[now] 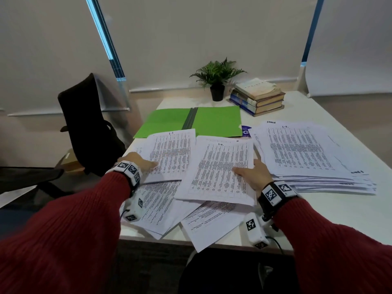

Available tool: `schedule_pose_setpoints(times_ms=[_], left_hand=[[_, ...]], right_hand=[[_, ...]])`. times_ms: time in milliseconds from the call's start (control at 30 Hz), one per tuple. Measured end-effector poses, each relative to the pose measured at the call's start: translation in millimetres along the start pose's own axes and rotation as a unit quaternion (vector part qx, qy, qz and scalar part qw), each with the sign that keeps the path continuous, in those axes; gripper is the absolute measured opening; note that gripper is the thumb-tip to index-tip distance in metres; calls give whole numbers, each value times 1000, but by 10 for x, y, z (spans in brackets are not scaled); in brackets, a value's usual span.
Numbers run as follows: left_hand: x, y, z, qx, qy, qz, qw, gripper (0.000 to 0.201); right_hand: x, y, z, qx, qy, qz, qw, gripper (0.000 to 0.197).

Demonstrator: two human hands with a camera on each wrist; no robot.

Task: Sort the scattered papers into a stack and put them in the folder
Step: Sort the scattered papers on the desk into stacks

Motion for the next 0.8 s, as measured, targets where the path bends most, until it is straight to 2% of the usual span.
schedule_pose_setpoints(times_ms=[100, 200, 267, 333, 433, 500, 633, 700, 800], left_hand=[[102, 0, -31, 35, 25, -3, 999, 82], [45, 15, -90, 35, 63, 7, 997, 58], [-10, 37, -97, 45, 78, 7, 996, 52], [-43, 44, -86, 18, 78, -10, 997, 55], [-90, 98, 17, -45, 124, -25, 991, 44], [-119, 126, 188, -92, 206, -33, 974, 40], [-156, 229, 621, -149, 391, -77, 905, 35], [-225, 349, 729, -139, 444, -114, 878, 30], [-385, 585, 647, -55, 481, -147, 863, 27]], right_hand=[[21, 19, -12, -2, 8, 4, 1000, 48], [24, 11, 0, -6, 18, -9, 1000, 56], [25, -13, 9, -1, 31, -18, 999, 53], [25, -22, 22, 4, 56, -25, 998, 47], [31, -20, 41, 1, 78, -29, 997, 64], [29, -31, 41, 4, 82, -29, 996, 72], [72, -3, 44, 5, 96, -36, 995, 69], [94, 27, 52, 3, 91, -33, 995, 60], [133, 78, 32, 3, 82, -29, 996, 56]])
Point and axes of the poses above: each hand's wrist, its own y-axis away from the middle knuckle, its own z-axis out of the back of the hand, x = y × z, the point moved 2 cm from there along -y, towards the middle knuckle, and after that the axes turned 4 degrees about z, right-handed, at the moved point
